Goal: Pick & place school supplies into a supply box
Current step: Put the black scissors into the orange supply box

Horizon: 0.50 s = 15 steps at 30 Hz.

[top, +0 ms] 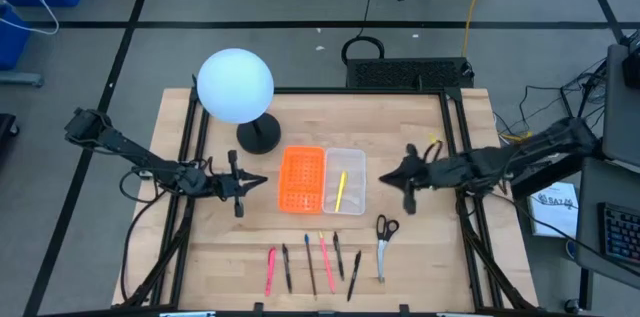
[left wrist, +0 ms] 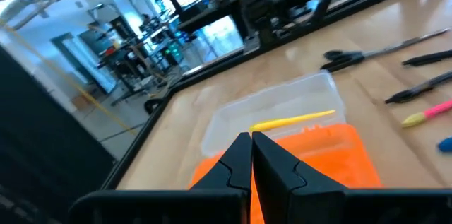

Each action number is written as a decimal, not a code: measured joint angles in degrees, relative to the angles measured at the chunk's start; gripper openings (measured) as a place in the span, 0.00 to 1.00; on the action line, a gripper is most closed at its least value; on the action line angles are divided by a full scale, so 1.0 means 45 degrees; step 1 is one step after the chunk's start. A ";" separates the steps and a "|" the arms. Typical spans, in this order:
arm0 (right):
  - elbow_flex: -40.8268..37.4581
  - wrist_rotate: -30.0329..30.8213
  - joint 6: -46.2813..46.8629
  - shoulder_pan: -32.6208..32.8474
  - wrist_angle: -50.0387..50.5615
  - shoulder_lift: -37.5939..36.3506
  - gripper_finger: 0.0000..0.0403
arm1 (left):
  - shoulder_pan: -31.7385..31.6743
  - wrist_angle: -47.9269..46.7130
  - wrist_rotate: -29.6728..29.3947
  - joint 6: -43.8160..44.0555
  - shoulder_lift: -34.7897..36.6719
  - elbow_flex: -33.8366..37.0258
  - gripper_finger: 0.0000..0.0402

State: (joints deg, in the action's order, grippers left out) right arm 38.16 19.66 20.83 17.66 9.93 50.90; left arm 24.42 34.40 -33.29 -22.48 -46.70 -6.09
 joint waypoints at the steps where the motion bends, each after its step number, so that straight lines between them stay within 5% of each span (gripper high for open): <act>1: 0.1012 0.0023 0.0423 0.0240 0.0740 0.0783 0.00 | -0.0001 0.0020 -0.0106 -0.0033 0.0000 -0.0001 0.05; 9: 0.8497 -0.0833 0.6217 0.1458 0.9084 0.6353 0.00 | -0.0002 0.0018 -0.0406 0.0101 0.0000 -0.0005 0.05; 15: 1.1489 -0.2890 1.0709 0.2155 1.2369 0.9131 0.00 | -0.0003 0.0033 -0.0396 0.0696 0.0000 -0.0005 0.05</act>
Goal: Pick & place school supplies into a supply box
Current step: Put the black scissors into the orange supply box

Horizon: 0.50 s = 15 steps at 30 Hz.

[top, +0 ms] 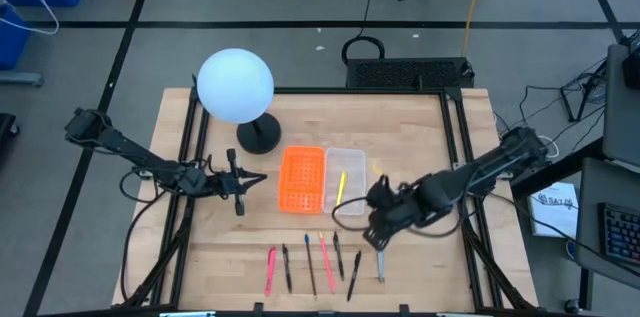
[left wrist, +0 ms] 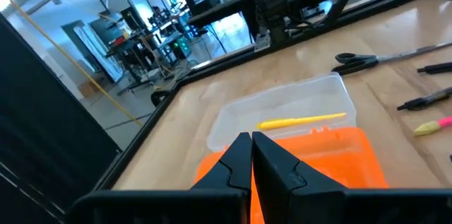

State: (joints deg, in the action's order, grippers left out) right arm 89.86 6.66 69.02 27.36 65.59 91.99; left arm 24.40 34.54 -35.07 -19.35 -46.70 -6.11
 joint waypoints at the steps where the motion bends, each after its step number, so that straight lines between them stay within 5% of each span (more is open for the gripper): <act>1: 0.0189 -0.0270 0.0718 0.0086 0.0319 0.0276 0.00 | 0.0000 0.0005 0.0000 -0.0004 0.0000 0.0000 0.05; 6: 0.0263 -0.0555 0.4328 0.0416 0.1914 0.1217 0.00 | 0.0000 0.0005 0.0001 -0.0076 0.0000 0.0000 0.05; 15: -0.0675 -0.1288 0.6988 -0.0040 0.2485 0.1562 0.00 | 0.0000 0.0000 0.0000 -0.0973 0.0000 0.0000 0.05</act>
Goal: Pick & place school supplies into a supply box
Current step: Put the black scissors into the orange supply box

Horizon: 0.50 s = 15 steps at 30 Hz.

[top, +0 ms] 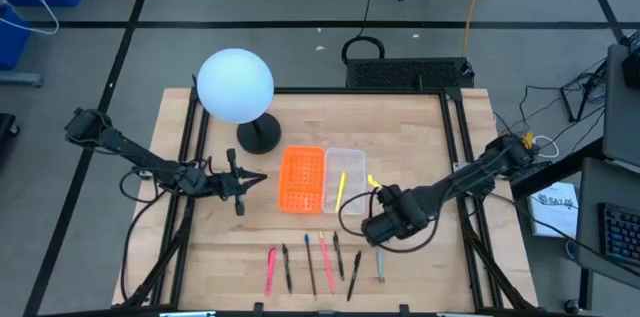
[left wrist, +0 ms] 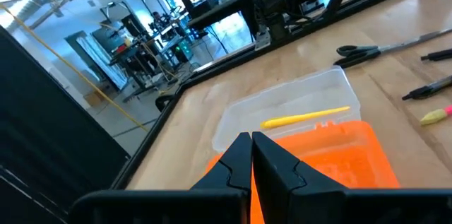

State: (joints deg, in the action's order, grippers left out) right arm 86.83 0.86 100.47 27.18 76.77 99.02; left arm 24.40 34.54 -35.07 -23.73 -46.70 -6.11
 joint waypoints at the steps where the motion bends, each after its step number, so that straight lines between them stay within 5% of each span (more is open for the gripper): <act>1: -0.0179 -0.0069 -0.0021 -0.0099 -0.0230 0.0000 0.01 | 0.0003 -0.0004 0.0000 -0.0123 0.0000 0.0000 0.05; 10: -0.1962 0.2038 0.0379 -0.0566 -0.2679 -0.0007 0.14 | 0.0000 0.0042 0.0004 -0.0703 0.0000 0.0000 0.05; 15: -0.3358 0.1420 0.1895 -0.0613 -0.3947 -0.0005 0.25 | 0.0000 0.0290 0.0016 -0.0935 0.0000 0.0000 0.05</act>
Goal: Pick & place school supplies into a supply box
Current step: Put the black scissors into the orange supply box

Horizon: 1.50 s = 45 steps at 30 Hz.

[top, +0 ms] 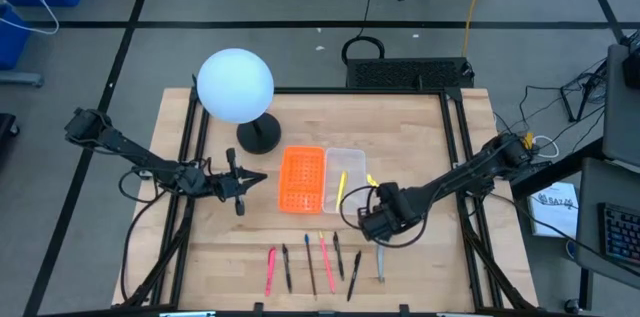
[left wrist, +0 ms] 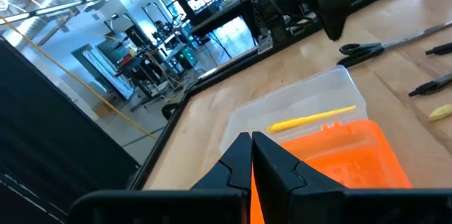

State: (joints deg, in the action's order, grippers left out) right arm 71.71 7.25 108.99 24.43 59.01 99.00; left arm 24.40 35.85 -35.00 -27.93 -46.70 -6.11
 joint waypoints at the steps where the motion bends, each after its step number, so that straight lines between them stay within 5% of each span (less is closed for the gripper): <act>1: -0.0277 -0.0175 0.0267 0.0000 -0.0398 0.0000 0.27 | 0.0000 -0.0006 0.0003 -0.0025 0.0000 0.0000 0.05; 9: -0.1848 -0.1055 0.0961 0.0005 -0.3475 0.0000 0.33 | 0.0003 -0.0011 -0.0007 -0.0086 0.0000 0.0000 0.05; 45: -0.1868 -0.1361 0.0845 0.0180 -0.2227 0.0439 0.32 | 0.0000 -0.0396 -0.0016 0.0314 0.0000 0.0000 0.05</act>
State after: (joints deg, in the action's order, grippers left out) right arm 63.31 1.13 112.79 25.23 48.99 100.98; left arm 24.40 34.06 -35.07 -26.52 -46.70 -6.11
